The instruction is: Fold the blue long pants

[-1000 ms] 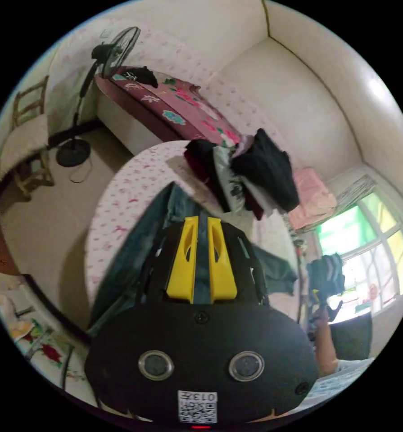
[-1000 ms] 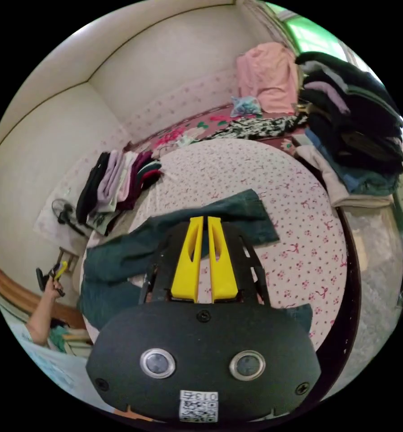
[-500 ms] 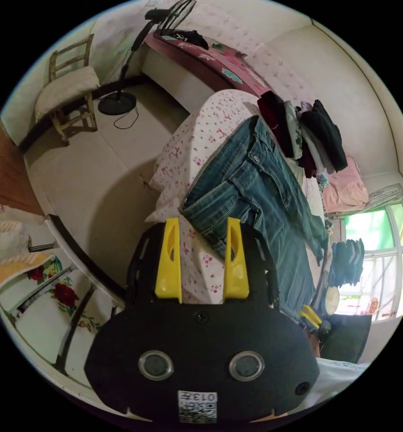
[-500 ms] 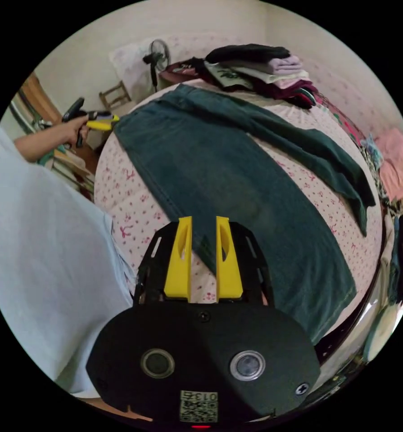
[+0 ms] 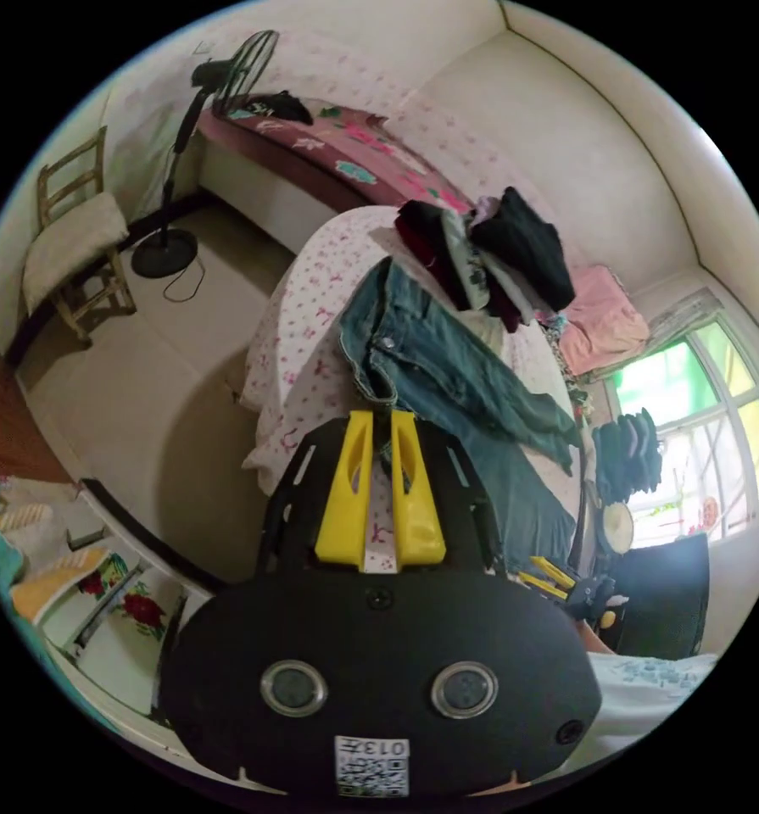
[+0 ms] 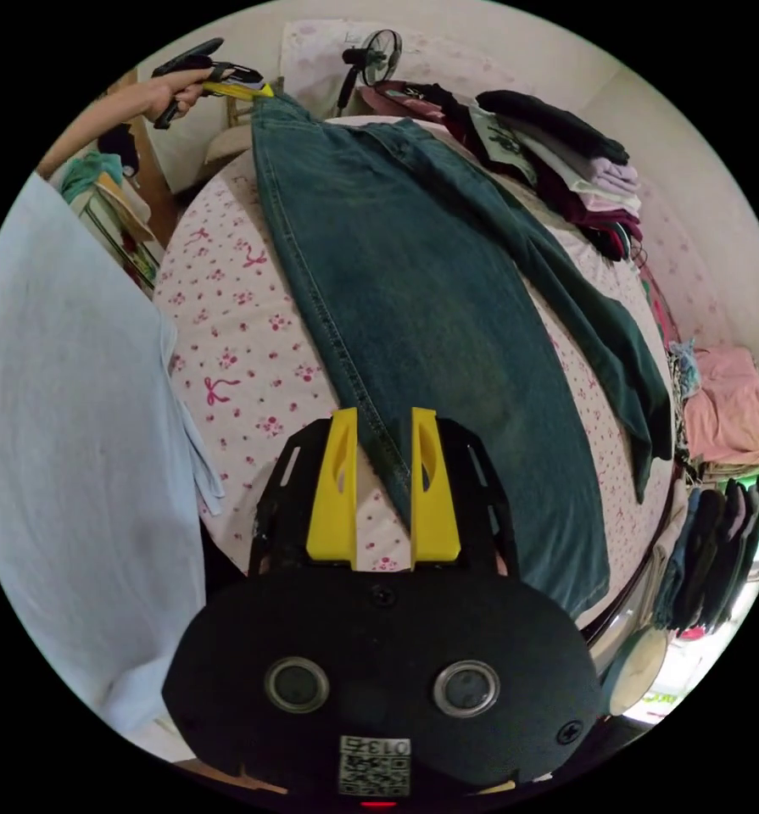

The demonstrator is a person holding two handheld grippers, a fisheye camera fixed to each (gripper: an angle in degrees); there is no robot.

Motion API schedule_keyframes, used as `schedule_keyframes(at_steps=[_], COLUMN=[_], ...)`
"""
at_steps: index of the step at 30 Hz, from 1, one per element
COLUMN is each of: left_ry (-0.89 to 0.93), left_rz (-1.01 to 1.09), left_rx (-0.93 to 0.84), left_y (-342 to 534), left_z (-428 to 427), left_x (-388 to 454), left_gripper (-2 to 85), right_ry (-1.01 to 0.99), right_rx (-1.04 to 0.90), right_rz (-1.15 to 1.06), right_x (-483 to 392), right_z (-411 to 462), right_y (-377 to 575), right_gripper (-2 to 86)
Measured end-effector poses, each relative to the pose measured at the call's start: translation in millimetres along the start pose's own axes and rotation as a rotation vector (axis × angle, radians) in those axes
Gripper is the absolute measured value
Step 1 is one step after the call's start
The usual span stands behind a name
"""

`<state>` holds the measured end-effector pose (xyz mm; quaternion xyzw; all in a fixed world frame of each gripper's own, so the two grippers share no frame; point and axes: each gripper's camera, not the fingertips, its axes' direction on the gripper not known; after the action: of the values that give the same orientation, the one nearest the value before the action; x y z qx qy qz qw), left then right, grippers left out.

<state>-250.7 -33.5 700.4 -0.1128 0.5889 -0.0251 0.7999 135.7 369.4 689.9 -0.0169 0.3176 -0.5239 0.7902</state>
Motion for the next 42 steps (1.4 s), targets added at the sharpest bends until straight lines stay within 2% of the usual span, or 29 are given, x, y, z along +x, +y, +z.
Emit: schedule_keyframes(at_steps=[4, 9, 17, 23, 27, 29, 30, 32, 33, 35, 37, 38, 42], left_ry=[0.030, 0.024, 0.014, -0.137, -0.034, -0.083, -0.123, -0.147, -0.154, -0.162, -0.158, -0.150, -0.137], left_rz=[0.095, 0.117, 0.127, 0.000, -0.226, -0.257, -0.226, -0.072, 0.071, 0.300, 0.570, 0.630, 1.000], left_rx=[0.038, 0.034, 0.053, -0.136, -0.084, -0.028, 0.023, 0.056, 0.019, -0.089, -0.214, -0.240, -0.401], left_y=[-5, -2, 10, 29, 59, 68, 71, 72, 73, 80, 104, 112, 179], left_z=[-14, -8, -17, 59, 88, 83, 77, 73, 81, 106, 148, 159, 234], left_x=[21, 26, 14, -36, -77, -79, -72, -46, -20, 28, 92, 107, 190], left_gripper=[1.9, 1.7, 1.6, 1.8, 2.3, 2.5, 2.7, 3.4, 4.0, 5.1, 6.9, 7.3, 9.7], right_ry=[-0.017, 0.022, 0.035, -0.066, -0.087, -0.095, -0.088, -0.036, -0.032, -0.055, -0.052, -0.025, -0.071], right_rx=[0.023, -0.029, 0.121, 0.055, 0.086, 0.126, 0.134, 0.165, 0.176, 0.230, 0.276, 0.284, 0.301], right_rz=[-0.022, -0.022, 0.085, 0.098, 0.145, 0.280, 0.330, 0.621, 0.710, 1.082, 1.302, 1.405, 1.585], right_x=[-6, -10, 3, -14, -8, 15, 23, 62, 72, 108, 120, 122, 128], right_z=[-11, -3, -70, -23, -26, -41, -44, -56, -57, -59, -58, -57, -39], right_y=[-2, 3, 48, 79, 112, 152, 165, 236, 257, 350, 413, 446, 511], right_gripper=[8.9, 2.3, 0.7, 1.0, 1.7, 2.7, 3.3, 6.0, 6.8, 8.5, 9.3, 9.7, 11.2])
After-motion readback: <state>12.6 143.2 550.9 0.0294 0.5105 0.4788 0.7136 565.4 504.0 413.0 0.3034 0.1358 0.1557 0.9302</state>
